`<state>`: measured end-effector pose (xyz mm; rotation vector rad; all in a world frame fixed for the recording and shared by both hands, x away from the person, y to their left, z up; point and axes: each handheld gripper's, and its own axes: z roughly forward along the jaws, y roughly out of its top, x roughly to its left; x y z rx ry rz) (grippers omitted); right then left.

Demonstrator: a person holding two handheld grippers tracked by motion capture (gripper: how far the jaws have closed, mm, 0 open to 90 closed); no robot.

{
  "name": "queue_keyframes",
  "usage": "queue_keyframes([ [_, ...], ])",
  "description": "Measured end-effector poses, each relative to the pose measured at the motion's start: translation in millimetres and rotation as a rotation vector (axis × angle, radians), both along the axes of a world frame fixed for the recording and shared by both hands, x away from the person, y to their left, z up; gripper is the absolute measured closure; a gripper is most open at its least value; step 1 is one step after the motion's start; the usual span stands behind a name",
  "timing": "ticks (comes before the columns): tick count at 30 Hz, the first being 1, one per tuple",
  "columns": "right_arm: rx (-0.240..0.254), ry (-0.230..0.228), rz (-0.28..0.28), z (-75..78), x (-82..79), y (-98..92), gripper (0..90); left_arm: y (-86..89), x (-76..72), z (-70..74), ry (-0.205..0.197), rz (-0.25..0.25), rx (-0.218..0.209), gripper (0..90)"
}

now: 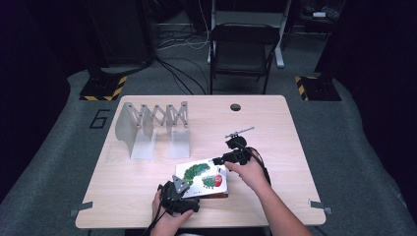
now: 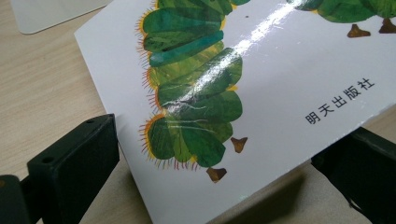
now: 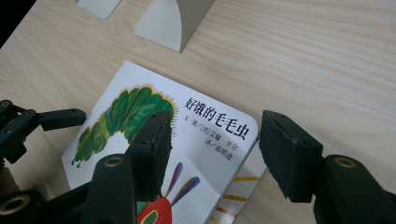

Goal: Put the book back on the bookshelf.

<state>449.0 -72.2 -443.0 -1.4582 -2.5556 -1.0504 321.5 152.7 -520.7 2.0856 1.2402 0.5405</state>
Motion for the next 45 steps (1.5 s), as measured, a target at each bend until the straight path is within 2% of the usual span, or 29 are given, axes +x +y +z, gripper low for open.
queue_keyframes([
  [3,0.007,-0.003,-0.002,2.3,-0.1,0.7,43.6,-1.8,0.6,0.9,-0.012,0.002,0.003,0.8],
  [9,-0.002,0.003,0.005,3.2,1.6,1.4,43.5,-1.8,2.4,1.9,-0.001,-0.006,0.006,0.6],
  [10,0.000,-0.001,0.003,4.1,1.4,2.1,43.3,-1.1,3.0,2.6,-0.003,-0.010,0.018,0.6],
  [12,0.005,0.003,0.000,7.2,0.4,3.4,43.3,-1.9,2.5,3.1,0.000,-0.003,0.007,1.0],
  [14,0.008,-0.002,0.012,10.8,0.3,3.4,43.3,-2.7,2.5,3.9,-0.004,-0.008,0.017,1.3],
  [17,0.010,-0.011,0.016,14.7,0.2,4.6,43.3,-1.3,4.8,3.6,-0.003,-0.004,0.015,1.3],
  [19,0.011,-0.011,0.021,17.0,-0.1,5.4,43.4,0.1,5.7,3.0,0.008,0.008,-0.007,1.7],
  [22,0.009,-0.011,0.015,17.8,-0.1,6.1,43.3,2.6,4.6,2.6,0.003,0.008,-0.014,3.7],
  [26,0.013,0.009,0.010,15.4,1.2,5.5,43.3,6.0,4.7,1.8,0.023,0.017,-0.037,5.4],
  [27,0.020,0.006,0.018,13.7,2.1,4.9,42.8,6.8,5.3,1.1,0.028,0.026,-0.054,5.7],
  [28,0.038,0.025,0.012,11.9,2.1,6.0,42.3,7.9,5.8,0.8,0.036,0.027,-0.062,6.1],
  [29,0.030,0.024,0.013,10.9,2.5,6.0,42.3,8.4,6.1,0.4,0.040,0.032,-0.071,6.2],
  [31,0.027,0.041,0.005,9.4,2.9,6.5,42.0,9.2,6.4,0.4,0.046,0.032,-0.072,6.4],
  [34,0.044,0.037,0.009,4.9,4.6,7.3,41.6,8.9,6.6,0.1,0.043,0.036,-0.079,6.4],
  [35,0.023,0.030,0.017,3.6,5.5,6.0,41.2,9.2,6.7,0.2,0.045,0.032,-0.076,6.4],
  [39,0.016,0.039,0.006,-2.0,8.4,4.3,39.2,9.2,7.3,0.0,0.046,0.035,-0.079,6.4],
  [45,0.047,0.077,0.012,-9.1,11.5,0.7,36.7,9.1,7.6,-0.1,0.047,0.035,-0.080,6.5],
])
